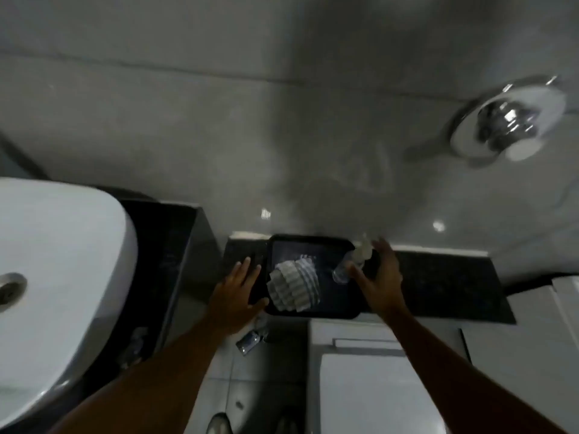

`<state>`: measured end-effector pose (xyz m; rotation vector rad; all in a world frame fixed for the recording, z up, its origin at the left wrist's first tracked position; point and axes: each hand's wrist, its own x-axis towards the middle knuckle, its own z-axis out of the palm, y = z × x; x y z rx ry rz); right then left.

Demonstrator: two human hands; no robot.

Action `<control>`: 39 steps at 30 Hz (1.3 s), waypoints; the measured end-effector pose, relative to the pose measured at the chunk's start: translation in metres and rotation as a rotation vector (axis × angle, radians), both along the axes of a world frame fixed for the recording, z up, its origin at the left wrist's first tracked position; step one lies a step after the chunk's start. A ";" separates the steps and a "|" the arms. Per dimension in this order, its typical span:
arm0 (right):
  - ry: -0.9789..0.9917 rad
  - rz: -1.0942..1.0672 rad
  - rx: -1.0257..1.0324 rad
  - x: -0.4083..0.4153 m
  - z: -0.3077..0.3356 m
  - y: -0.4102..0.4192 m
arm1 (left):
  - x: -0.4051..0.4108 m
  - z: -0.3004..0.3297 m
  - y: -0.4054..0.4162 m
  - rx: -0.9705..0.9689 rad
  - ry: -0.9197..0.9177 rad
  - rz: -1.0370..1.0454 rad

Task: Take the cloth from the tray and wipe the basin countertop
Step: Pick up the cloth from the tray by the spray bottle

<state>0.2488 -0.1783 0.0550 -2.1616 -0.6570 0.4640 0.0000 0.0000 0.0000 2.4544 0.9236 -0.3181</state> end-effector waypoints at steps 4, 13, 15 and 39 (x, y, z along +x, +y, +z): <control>0.134 0.118 0.127 0.015 -0.022 0.038 | 0.007 -0.045 0.017 0.143 -0.050 -0.011; 0.296 0.345 0.014 0.017 -0.032 0.037 | 0.008 -0.083 0.015 0.291 -0.089 -0.040; 0.377 0.430 -0.150 0.006 -0.037 0.030 | 0.008 -0.082 0.015 0.289 -0.105 -0.036; 0.063 0.412 -0.110 -0.015 -0.040 0.050 | 0.008 -0.085 0.014 0.329 -0.126 -0.013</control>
